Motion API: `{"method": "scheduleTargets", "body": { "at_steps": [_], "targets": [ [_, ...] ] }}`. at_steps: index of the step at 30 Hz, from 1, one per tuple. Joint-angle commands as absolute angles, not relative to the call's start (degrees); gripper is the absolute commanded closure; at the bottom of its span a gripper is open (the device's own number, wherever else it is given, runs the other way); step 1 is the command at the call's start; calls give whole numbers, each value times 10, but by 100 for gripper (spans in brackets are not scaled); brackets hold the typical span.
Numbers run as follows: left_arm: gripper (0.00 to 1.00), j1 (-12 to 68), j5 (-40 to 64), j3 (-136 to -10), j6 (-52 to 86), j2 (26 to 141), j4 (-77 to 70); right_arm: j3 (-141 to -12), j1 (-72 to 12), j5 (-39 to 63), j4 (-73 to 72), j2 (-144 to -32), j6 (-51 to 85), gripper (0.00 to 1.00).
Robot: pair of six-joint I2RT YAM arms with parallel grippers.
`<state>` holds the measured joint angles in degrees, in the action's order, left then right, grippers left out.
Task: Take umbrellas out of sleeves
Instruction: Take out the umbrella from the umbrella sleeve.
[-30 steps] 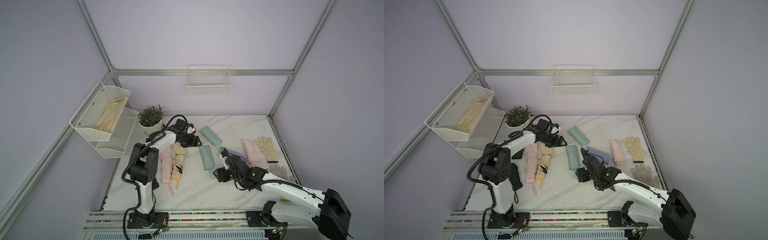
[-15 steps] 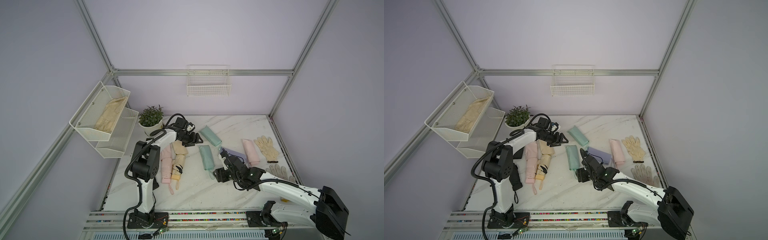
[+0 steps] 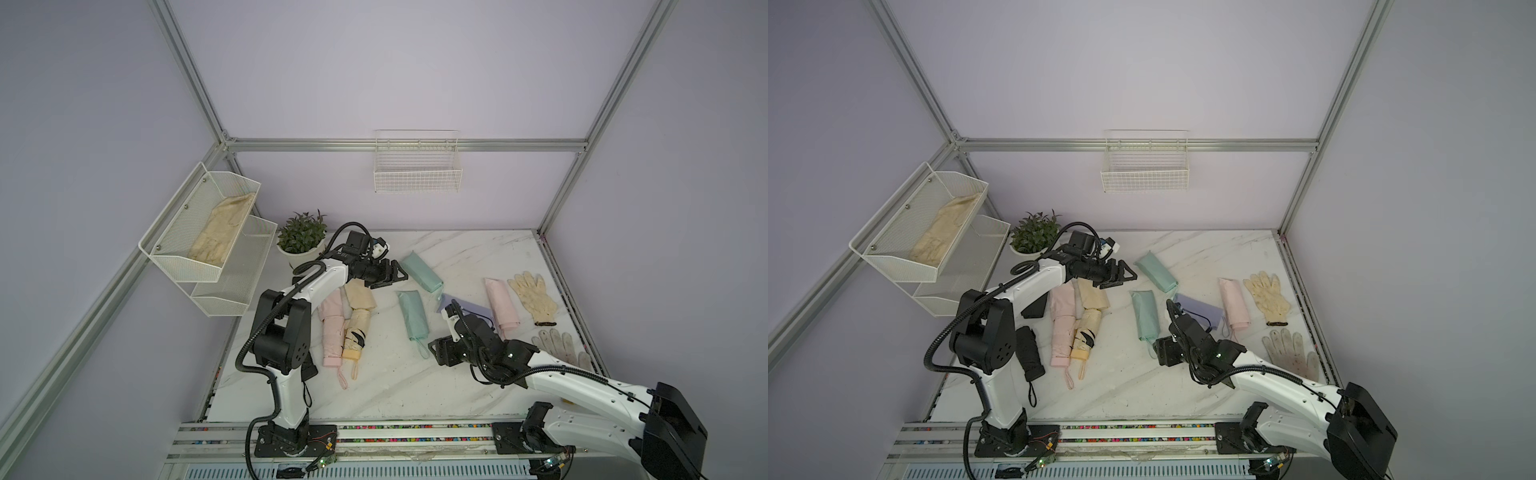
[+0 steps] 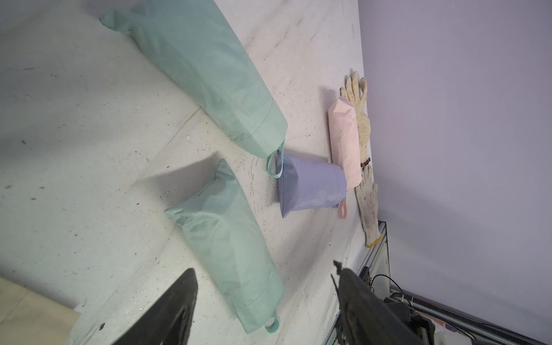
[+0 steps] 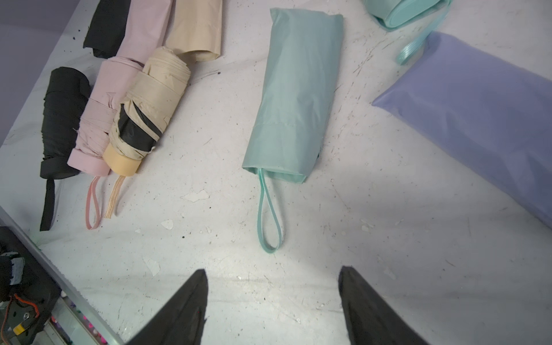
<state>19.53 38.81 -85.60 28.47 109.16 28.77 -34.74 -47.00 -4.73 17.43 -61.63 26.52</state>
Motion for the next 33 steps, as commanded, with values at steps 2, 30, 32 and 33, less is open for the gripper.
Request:
{"method": "scheduleTargets", "body": {
  "at_steps": [2, 30, 32, 33],
  "targets": [
    [26, 196, 426, -865, 296, 1090, 271, -338, -469, -76, 158, -590, 275, 28],
    [27, 186, 410, -836, 313, 1064, 243, -348, -431, 63, 153, -644, 266, 24],
    [27, 186, 404, -838, 307, 1061, 249, -355, -425, 84, 151, -684, 260, 24],
    [27, 186, 406, -842, 307, 1061, 251, -357, -425, 83, 148, -702, 259, 25]
  ]
}}
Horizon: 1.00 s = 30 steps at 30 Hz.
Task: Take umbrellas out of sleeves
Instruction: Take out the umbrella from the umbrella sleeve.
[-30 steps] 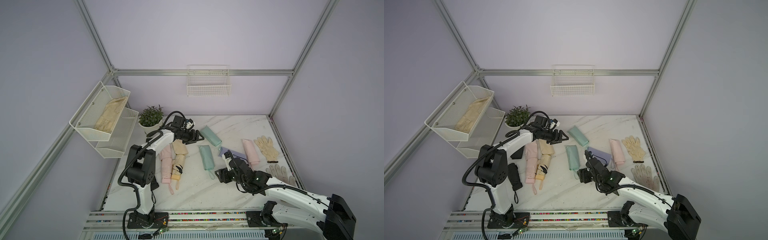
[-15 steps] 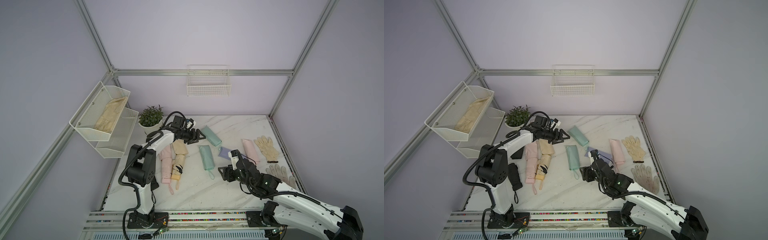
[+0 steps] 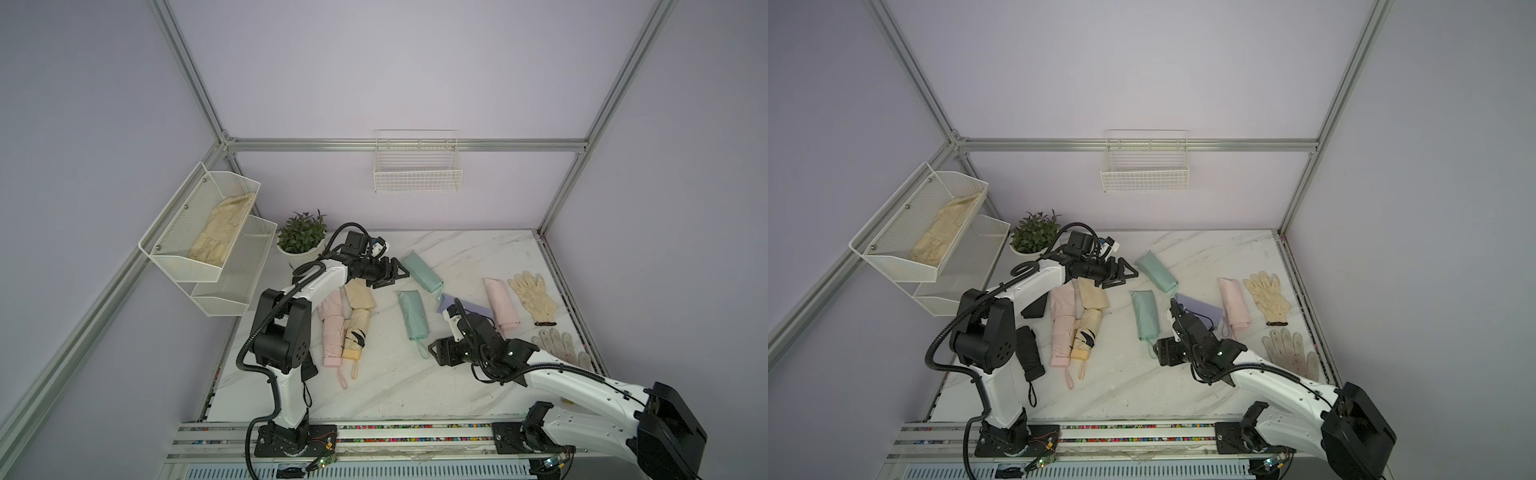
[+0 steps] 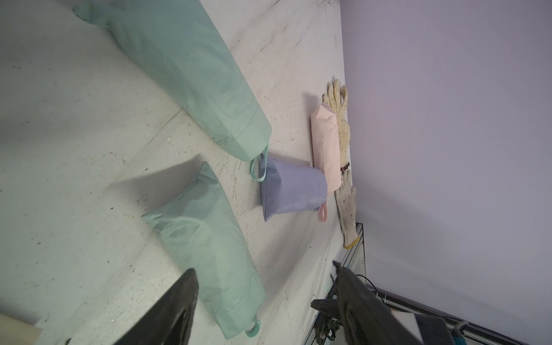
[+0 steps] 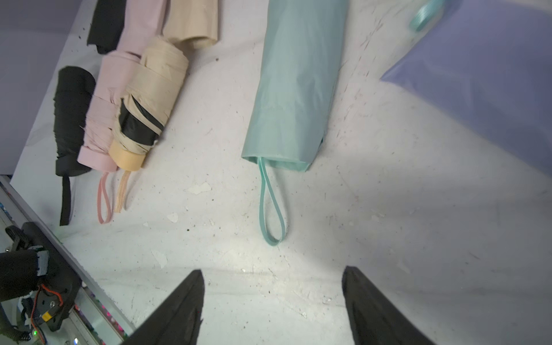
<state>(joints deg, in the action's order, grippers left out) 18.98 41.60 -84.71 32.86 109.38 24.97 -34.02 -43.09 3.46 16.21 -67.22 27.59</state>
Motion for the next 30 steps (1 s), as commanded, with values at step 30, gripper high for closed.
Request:
{"method": "scheduleTargets", "body": {
  "at_steps": [30],
  "targets": [
    [27, 188, 434, -854, 307, 1032, 263, -538, -436, -23, 295, -898, 261, 57]
  ]
}}
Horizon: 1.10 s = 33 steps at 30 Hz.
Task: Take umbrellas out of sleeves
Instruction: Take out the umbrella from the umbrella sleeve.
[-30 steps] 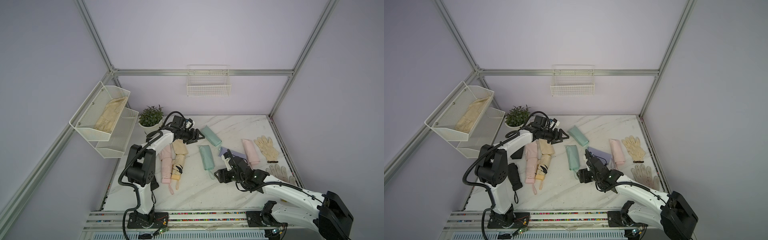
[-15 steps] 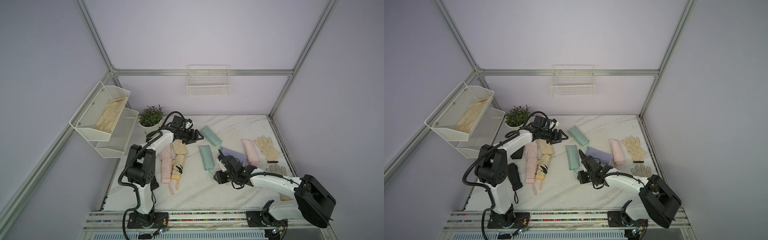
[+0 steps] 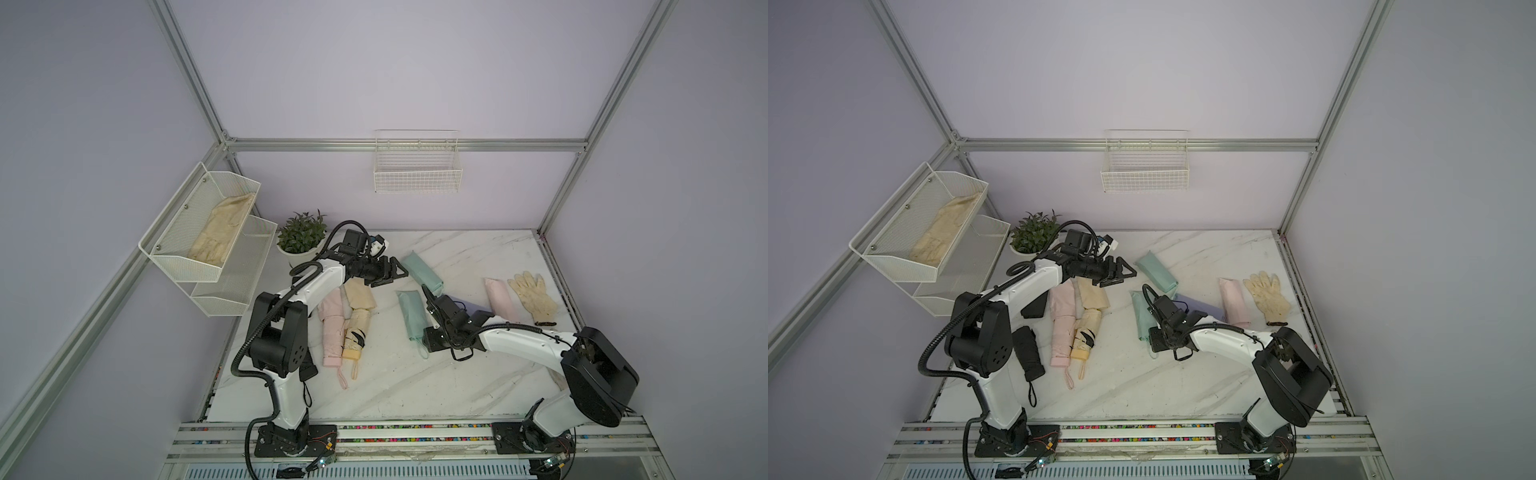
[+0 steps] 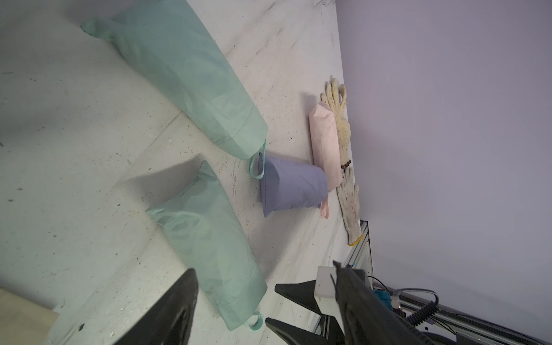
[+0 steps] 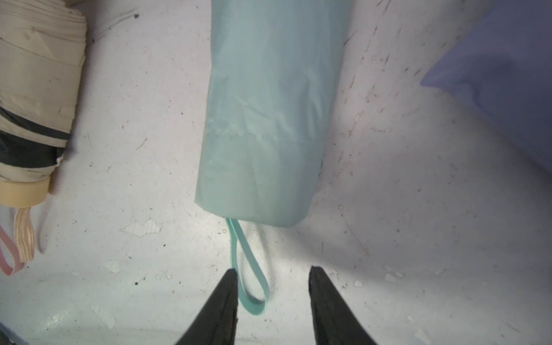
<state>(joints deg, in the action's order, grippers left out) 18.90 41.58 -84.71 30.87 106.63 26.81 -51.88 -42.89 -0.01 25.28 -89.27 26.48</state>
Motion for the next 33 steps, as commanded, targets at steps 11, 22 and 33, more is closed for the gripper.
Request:
{"method": "scheduleTargets", "body": {
  "at_steps": [11, 22, 33],
  "targets": [
    [27, 189, 444, -843, 320, 1032, 250, -569, -503, -87, 305, -968, 294, 58],
    [26, 188, 441, -840, 320, 1034, 248, -556, -518, -121, 313, -974, 318, 60],
    [27, 189, 445, -837, 323, 1034, 242, -525, -518, -73, 282, -939, 330, 63]
  ]
}}
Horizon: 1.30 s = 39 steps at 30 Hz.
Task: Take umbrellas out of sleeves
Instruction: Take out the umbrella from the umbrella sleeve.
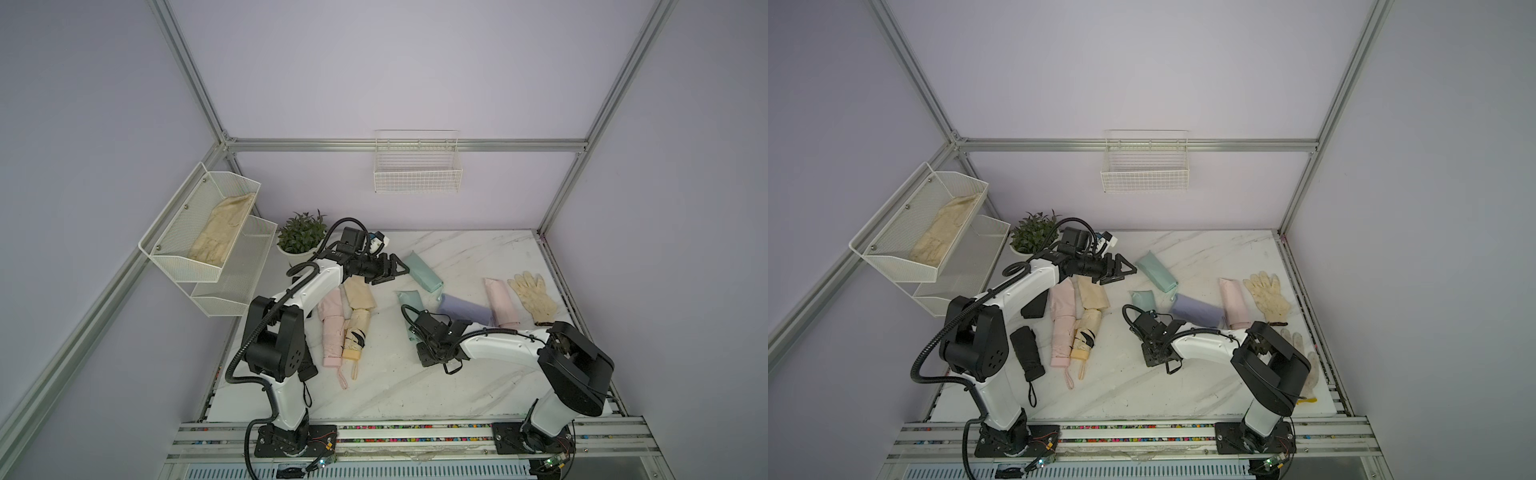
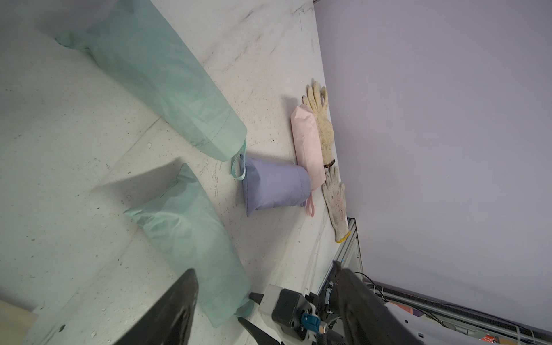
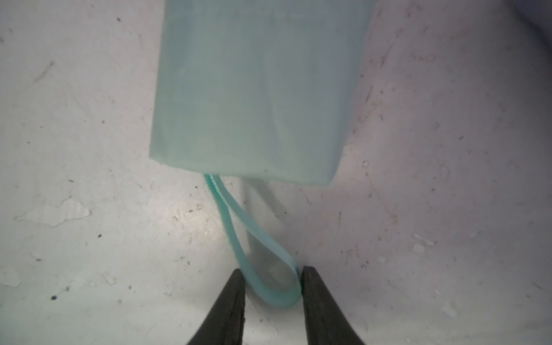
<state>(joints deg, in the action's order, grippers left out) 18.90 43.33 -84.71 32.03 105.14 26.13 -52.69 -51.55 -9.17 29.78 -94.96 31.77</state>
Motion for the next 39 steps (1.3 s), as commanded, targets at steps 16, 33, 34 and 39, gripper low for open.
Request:
{"method": "scheduleTargets", "body": {
  "at_steps": [16, 33, 34, 39],
  "targets": [
    [26, 188, 444, -837, 321, 1023, 242, -584, -519, -116, 307, -1006, 315, 71],
    [26, 189, 453, -838, 329, 1059, 241, -513, -521, -51, 257, -919, 309, 97],
    [27, 189, 454, -838, 330, 1064, 242, -509, -521, -48, 248, -918, 312, 100],
    [27, 189, 443, -837, 322, 1076, 244, -499, -520, -49, 239, -926, 321, 100]
  ]
}}
